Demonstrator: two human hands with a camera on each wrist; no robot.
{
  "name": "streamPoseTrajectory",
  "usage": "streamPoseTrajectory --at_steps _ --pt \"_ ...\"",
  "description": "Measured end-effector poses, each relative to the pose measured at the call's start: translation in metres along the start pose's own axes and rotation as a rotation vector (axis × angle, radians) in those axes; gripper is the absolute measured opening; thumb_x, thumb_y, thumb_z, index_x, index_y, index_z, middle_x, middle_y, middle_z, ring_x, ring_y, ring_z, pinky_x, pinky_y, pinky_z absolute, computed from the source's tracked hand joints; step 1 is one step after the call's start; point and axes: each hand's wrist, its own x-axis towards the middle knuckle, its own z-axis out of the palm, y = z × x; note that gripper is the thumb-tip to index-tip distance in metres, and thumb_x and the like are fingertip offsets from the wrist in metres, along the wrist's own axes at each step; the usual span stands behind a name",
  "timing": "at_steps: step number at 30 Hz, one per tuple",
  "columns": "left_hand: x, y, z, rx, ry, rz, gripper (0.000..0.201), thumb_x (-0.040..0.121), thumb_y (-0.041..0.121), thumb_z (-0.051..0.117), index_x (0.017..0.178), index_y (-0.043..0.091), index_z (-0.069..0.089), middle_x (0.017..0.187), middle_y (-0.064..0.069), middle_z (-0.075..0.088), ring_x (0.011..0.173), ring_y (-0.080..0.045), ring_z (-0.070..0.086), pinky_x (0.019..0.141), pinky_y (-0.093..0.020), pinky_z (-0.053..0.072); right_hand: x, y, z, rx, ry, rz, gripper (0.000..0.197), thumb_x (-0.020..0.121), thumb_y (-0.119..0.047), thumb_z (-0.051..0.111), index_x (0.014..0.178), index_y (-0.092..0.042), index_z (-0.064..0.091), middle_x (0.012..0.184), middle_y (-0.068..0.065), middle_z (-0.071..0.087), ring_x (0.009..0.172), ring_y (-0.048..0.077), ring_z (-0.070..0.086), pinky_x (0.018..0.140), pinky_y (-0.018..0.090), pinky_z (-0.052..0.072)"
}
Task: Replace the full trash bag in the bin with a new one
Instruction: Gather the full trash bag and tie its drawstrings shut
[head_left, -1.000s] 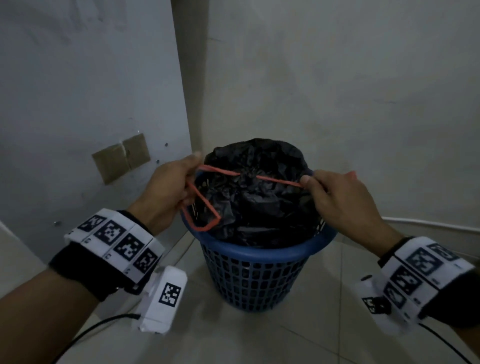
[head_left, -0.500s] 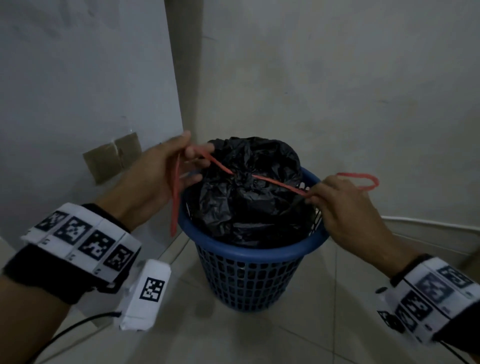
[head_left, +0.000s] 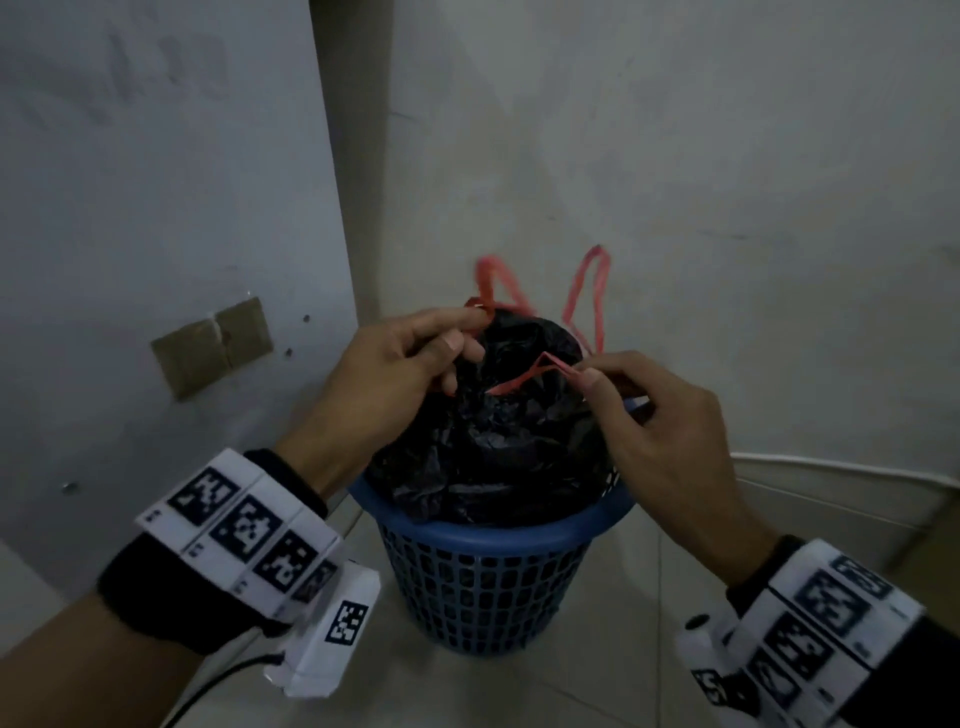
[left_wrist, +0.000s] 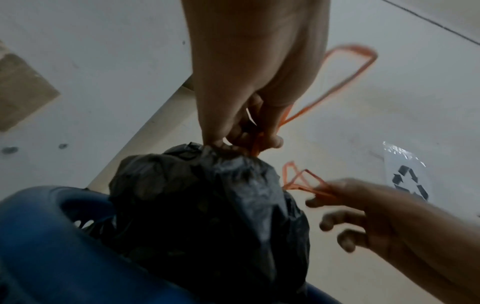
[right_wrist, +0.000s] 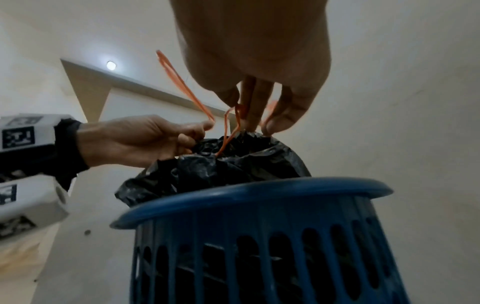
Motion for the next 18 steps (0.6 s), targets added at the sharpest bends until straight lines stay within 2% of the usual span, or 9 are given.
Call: streamPoseTrajectory --at_steps 3,5,8,11,14,16,18 --pt "0.004 -0.001 0.007 0.038 0.049 -0.014 0.021 0.097 0.011 0.053 0.117 0.017 0.056 0.074 0.007 0.071 0.052 -0.004 0.049 0.061 -0.018 0.047 0.004 -0.014 0.002 0.178 0.048 -0.028 0.008 0.095 -0.011 0.058 0.094 -0.014 0.065 0.085 -0.003 0.069 0.075 0.022 0.064 0.064 0.042 0.050" --pt "0.010 -0.002 0.010 0.014 0.128 -0.073 0.016 0.096 0.013 0.055 0.111 0.009 0.054 0.074 0.004 0.072 0.045 -0.002 0.047 0.052 -0.015 0.044 0.007 -0.022 0.003 0.261 0.064 -0.059 0.007 0.095 -0.006 0.058 0.094 -0.013 0.060 0.089 -0.001 0.068 0.079 0.020 0.065 0.067 0.037 0.052" --pt "0.019 -0.002 0.012 0.028 0.178 -0.133 0.009 0.095 0.012 0.057 0.097 0.006 0.063 0.076 0.002 0.072 0.041 -0.001 0.046 0.050 -0.015 0.044 0.012 -0.034 0.006 0.290 0.078 -0.135 0.009 0.094 -0.003 0.059 0.096 -0.012 0.056 0.093 -0.002 0.068 0.086 0.009 0.066 0.073 0.024 0.053" --pt "0.018 -0.001 0.017 0.108 0.043 -0.105 0.010 0.093 0.015 0.060 0.093 0.012 0.069 0.071 0.004 0.071 0.048 -0.002 0.051 0.053 -0.013 0.046 0.017 -0.039 0.010 0.307 0.020 -0.184 0.007 0.093 -0.001 0.059 0.097 -0.007 0.058 0.094 -0.003 0.069 0.088 0.005 0.068 0.078 0.022 0.055" --pt "0.010 0.000 0.024 0.211 -0.205 -0.066 0.017 0.094 0.016 0.057 0.090 0.018 0.073 0.077 0.008 0.073 0.070 -0.003 0.065 0.065 -0.013 0.049 0.028 -0.042 0.017 0.306 -0.050 -0.183 0.006 0.093 -0.002 0.059 0.097 -0.006 0.060 0.094 -0.001 0.071 0.090 0.005 0.069 0.081 0.026 0.057" --pt "0.004 0.001 0.026 0.188 -0.312 -0.079 0.021 0.092 0.010 0.055 0.082 0.017 0.072 0.072 0.012 0.071 0.069 -0.002 0.064 0.065 -0.014 0.049 0.036 -0.042 0.021 0.290 -0.055 -0.163 0.008 0.091 -0.003 0.060 0.096 -0.009 0.060 0.092 0.000 0.072 0.091 0.005 0.069 0.081 0.028 0.057" --pt "0.000 0.002 0.027 0.170 -0.351 -0.048 0.022 0.092 0.013 0.056 0.077 0.019 0.070 0.070 0.012 0.070 0.067 -0.001 0.064 0.063 -0.016 0.048 0.040 -0.040 0.025 0.274 -0.035 -0.128 0.007 0.091 -0.004 0.060 0.095 -0.010 0.059 0.090 -0.001 0.073 0.088 0.003 0.069 0.080 0.027 0.057"
